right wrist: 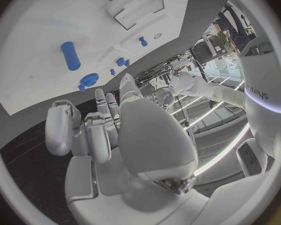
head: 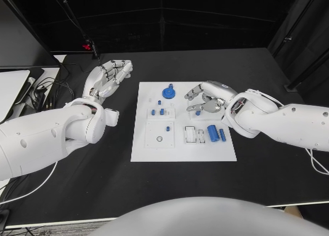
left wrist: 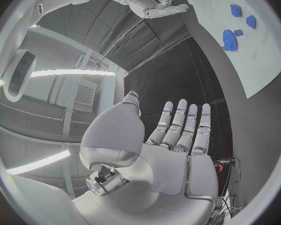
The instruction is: Assemble the parts on the task board
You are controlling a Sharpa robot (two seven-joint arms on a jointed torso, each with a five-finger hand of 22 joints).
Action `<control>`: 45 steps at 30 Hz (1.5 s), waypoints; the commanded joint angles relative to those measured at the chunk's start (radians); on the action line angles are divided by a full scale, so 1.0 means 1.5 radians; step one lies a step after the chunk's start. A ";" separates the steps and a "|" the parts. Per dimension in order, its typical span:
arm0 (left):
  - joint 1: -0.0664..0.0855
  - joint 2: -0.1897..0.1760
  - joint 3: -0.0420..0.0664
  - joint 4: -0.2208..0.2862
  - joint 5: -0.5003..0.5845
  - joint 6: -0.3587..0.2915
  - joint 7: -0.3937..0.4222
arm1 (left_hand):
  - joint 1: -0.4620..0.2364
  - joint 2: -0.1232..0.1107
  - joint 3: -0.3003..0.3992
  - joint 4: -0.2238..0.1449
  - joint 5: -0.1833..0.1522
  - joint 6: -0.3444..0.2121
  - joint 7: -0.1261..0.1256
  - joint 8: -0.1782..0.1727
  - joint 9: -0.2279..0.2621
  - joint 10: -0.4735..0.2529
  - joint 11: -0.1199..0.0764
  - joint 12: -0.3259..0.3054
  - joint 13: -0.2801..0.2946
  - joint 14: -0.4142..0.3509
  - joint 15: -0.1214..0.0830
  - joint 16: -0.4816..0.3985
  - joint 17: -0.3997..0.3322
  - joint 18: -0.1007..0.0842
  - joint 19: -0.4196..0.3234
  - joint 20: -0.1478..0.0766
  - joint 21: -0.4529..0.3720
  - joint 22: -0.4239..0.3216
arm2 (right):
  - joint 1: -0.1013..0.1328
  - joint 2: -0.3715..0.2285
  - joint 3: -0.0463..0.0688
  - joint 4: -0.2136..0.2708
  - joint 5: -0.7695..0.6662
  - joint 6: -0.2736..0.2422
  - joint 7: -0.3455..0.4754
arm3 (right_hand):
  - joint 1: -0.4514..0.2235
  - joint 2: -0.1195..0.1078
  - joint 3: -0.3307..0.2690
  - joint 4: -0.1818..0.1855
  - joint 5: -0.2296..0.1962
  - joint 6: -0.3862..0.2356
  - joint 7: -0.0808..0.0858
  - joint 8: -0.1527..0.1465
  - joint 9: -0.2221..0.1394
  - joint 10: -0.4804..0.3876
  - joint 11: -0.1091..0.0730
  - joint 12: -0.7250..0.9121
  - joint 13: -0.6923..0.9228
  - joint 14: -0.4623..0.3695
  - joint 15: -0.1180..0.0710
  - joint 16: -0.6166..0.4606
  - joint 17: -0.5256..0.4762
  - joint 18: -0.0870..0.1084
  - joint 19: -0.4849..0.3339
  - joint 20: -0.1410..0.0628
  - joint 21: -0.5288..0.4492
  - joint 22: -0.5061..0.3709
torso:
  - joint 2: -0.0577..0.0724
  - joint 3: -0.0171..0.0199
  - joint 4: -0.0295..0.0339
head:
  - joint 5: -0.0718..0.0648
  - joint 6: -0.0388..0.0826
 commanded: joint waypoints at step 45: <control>0.001 0.000 0.001 -0.008 0.001 0.005 0.067 | 0.007 0.009 -0.007 0.000 0.009 -0.005 0.087 0.006 -0.002 -0.006 -0.001 0.008 -0.001 -0.004 0.000 0.010 -0.006 -0.009 0.000 -0.001 0.005 -0.002 | 0.001 0.009 0.000 -0.014 -0.076 0.129 -0.190 | 0.024 0.005 0.034 -0.010 0.000 0.067 -0.029 0.028 0.005 0.035 -0.024 0.058 0.001 0.059 -0.014 -0.008 0.129 0.012 -0.001 -0.011 -0.010 0.043 | 0.001 0.0001 -0.0003 | -0.010 0.000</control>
